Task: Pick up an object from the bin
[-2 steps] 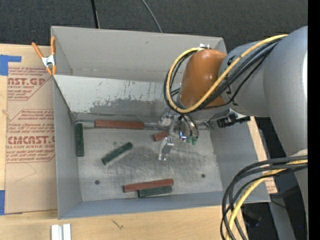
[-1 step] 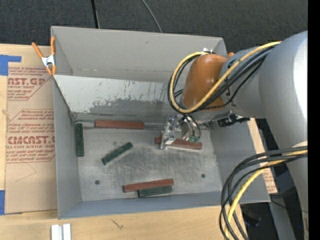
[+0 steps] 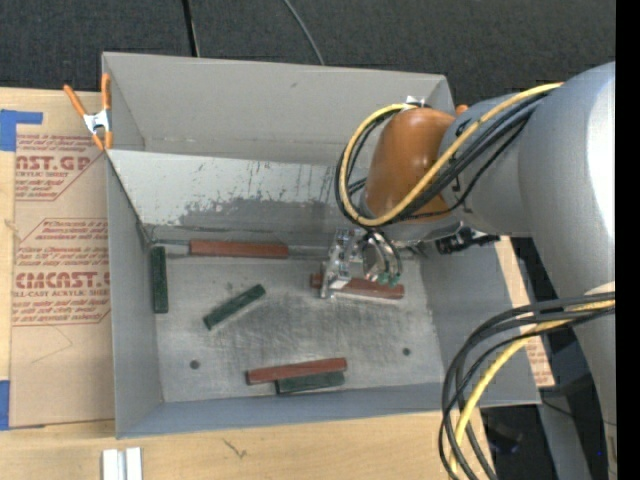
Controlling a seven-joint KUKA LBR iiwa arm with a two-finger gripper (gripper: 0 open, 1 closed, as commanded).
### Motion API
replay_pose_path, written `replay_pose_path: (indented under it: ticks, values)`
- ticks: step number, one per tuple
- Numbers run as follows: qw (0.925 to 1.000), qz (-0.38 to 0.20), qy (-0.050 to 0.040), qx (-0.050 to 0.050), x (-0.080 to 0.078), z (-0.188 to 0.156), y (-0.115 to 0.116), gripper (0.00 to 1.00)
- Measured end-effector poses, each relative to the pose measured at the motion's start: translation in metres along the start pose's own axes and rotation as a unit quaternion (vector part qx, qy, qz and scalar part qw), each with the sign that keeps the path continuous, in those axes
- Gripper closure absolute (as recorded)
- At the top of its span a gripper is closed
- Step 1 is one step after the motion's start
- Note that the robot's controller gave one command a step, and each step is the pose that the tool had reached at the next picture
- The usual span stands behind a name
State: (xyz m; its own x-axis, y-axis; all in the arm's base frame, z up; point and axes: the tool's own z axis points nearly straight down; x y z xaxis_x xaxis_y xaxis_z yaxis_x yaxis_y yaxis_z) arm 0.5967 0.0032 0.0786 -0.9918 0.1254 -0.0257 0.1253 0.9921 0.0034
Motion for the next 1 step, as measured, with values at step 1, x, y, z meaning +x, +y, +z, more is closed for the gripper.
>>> replay_pose_path:
  ticks: [1]
  values:
    - [1.0, 0.0, 0.0001, 0.0, 0.0002, -0.0005, 0.0, 1.0]
